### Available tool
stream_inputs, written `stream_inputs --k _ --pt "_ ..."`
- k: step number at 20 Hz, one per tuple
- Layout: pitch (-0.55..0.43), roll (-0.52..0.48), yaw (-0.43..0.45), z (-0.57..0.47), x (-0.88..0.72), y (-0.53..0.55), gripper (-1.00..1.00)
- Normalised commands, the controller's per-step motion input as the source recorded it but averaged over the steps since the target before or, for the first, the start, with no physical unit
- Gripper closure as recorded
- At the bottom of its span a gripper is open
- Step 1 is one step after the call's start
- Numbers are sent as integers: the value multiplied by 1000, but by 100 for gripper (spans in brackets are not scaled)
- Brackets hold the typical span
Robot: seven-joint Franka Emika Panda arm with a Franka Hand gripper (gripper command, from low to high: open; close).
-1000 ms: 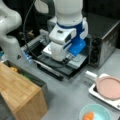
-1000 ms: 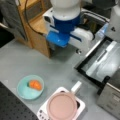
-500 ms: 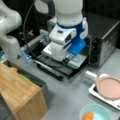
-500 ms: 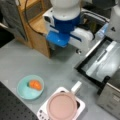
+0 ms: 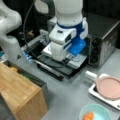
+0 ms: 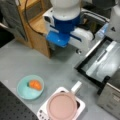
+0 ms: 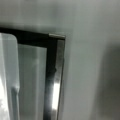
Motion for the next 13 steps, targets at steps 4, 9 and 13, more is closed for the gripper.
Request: stream_inputs --k 4,9,13 --pt "-126 -175 62 -88 -106 18 -100" --pt "-126 -175 62 -88 -106 18 -100" --pt "-126 -175 62 -88 -106 18 -100"
